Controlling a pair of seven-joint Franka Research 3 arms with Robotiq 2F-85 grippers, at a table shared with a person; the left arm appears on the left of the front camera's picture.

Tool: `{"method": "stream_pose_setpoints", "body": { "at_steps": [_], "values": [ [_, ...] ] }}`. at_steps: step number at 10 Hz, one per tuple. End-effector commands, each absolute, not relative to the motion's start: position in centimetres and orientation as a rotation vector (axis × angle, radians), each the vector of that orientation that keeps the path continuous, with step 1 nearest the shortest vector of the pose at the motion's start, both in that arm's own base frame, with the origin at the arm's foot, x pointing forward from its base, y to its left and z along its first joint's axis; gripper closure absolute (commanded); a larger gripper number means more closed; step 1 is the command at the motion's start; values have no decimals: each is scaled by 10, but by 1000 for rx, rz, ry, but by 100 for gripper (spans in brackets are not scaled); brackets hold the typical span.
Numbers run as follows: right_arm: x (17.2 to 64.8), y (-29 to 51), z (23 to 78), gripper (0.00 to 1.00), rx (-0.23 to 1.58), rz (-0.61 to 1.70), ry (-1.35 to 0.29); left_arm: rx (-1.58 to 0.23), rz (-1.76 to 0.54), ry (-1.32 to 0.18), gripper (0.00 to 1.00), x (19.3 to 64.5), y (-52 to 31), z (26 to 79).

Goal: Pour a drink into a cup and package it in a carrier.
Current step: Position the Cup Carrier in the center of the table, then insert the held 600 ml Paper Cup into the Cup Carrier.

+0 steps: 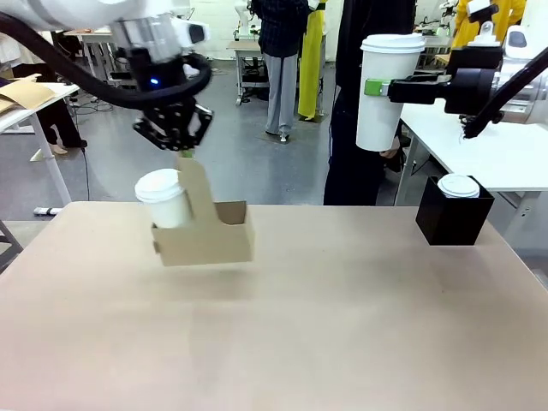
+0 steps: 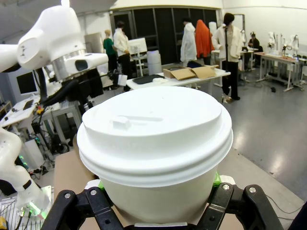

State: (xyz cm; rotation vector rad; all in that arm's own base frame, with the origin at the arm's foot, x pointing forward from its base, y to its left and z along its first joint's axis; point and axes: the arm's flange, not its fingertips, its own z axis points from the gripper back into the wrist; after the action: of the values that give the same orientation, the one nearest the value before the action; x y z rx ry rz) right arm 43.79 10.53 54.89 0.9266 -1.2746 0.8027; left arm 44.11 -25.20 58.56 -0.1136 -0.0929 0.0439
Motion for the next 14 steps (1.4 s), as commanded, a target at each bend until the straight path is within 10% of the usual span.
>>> {"method": "stream_pose_setpoints", "body": {
  "at_steps": [1, 14],
  "values": [
    [441, 107, 554, 20, 935, 798, -1285, -107, 53, -91, 100, 435, -292, 572],
    [441, 107, 554, 20, 935, 798, -1285, 0, 42, -101, 100, 401, -388, 492]
  ]
}}
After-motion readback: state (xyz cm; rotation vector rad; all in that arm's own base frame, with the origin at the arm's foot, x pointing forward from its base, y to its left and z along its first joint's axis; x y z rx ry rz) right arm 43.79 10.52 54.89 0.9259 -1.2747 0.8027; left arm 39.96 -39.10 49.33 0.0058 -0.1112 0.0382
